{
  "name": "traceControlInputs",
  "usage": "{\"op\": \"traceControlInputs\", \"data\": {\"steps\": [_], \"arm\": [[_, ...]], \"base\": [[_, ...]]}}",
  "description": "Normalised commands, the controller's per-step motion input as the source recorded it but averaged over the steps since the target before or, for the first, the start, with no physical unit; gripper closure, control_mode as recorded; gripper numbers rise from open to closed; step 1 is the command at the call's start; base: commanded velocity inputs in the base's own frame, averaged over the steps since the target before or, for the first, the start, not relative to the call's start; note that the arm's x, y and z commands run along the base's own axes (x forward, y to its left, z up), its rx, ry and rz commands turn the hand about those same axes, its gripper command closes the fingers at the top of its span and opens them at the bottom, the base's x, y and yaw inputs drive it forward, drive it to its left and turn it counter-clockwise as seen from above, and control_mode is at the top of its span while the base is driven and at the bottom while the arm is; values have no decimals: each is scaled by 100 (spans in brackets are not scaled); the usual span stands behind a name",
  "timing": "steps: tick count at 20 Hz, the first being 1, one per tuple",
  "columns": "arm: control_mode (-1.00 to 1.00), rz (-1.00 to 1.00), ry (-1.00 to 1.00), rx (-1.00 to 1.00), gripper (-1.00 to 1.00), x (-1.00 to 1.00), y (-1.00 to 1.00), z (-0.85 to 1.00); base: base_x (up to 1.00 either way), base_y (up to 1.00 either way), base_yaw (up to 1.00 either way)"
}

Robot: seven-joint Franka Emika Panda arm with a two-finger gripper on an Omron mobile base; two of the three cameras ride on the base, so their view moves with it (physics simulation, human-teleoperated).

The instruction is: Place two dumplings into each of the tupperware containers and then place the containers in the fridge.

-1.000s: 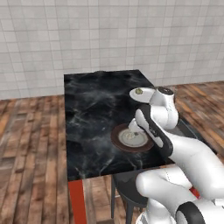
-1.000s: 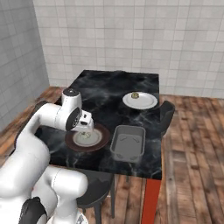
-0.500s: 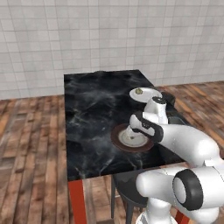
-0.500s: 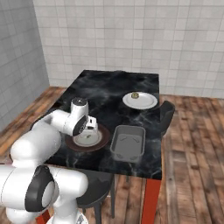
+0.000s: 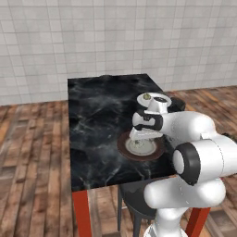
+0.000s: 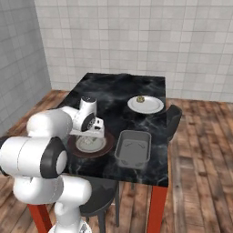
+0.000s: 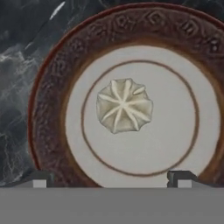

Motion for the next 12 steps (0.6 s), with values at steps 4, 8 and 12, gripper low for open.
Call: {"op": "traceControlInputs", "data": {"steps": [4, 8, 12], "arm": [[-100, 0, 12, 0, -100, 40, 0, -19], [-100, 0, 4, 0, -100, 42, 0, -40], [-100, 0, 8, 0, -100, 8, 0, -35]], "base": [[0, 0, 0], [0, 0, 0], [0, 0, 0]]}}
